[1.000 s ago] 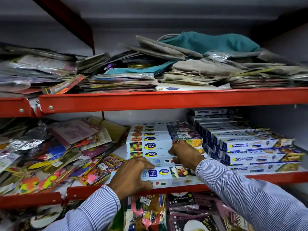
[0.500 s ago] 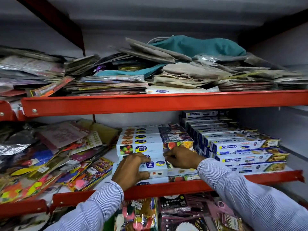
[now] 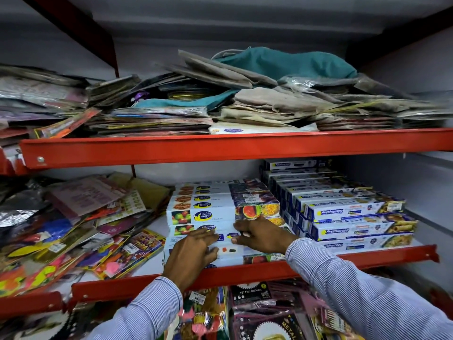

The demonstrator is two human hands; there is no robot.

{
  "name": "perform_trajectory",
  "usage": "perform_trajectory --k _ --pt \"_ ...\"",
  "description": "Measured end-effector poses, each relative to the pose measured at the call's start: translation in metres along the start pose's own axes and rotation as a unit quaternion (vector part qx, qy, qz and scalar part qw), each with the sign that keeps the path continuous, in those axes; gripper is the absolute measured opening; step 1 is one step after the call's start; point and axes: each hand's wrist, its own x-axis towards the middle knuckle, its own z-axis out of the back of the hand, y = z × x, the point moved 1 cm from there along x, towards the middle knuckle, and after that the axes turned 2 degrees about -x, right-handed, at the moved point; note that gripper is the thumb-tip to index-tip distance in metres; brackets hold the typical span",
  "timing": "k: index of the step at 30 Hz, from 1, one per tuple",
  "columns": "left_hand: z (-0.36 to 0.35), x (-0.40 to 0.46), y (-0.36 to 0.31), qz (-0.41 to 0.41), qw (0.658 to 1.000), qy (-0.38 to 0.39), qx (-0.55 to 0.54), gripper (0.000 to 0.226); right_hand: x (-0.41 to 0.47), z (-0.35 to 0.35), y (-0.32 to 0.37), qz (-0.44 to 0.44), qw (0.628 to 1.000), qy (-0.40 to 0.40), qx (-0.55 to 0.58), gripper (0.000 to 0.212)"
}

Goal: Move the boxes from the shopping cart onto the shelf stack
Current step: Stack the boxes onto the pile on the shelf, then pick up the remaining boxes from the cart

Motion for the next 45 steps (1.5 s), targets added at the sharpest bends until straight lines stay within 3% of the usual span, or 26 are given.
perform_trajectory --k 12,16,22,27,34,39,45 --pt "-0.002 -0.002 0.000 0.005 1.000 0.002 -0.001 0.041 0.000 0.001 0.006 -0.027 0.999 0.039 -0.015 0.055" --pt "-0.006 -0.004 0.001 -0.031 0.998 0.015 0.049 0.042 -0.007 -0.006 0.015 -0.024 0.998 0.029 -0.045 0.058" --pt "0.008 -0.058 -0.008 -0.063 0.990 -0.012 0.128 0.070 -0.057 -0.036 0.054 -0.052 0.988 -0.117 -0.080 0.068" --pt "0.006 -0.146 -0.025 -0.043 0.993 0.014 0.106 0.082 -0.129 -0.093 0.076 -0.085 0.981 -0.163 -0.065 0.071" --pt "-0.060 -0.270 -0.020 0.035 0.984 0.155 0.080 0.081 -0.207 -0.211 0.087 -0.122 0.990 -0.064 -0.013 0.069" --pt "-0.113 -0.357 -0.018 0.100 0.960 0.259 0.035 0.077 -0.252 -0.301 0.089 -0.155 0.985 0.069 0.027 0.068" --pt "-0.180 -0.443 -0.007 0.160 0.902 0.401 0.002 0.076 -0.284 -0.421 0.092 -0.143 0.950 0.264 0.079 0.067"
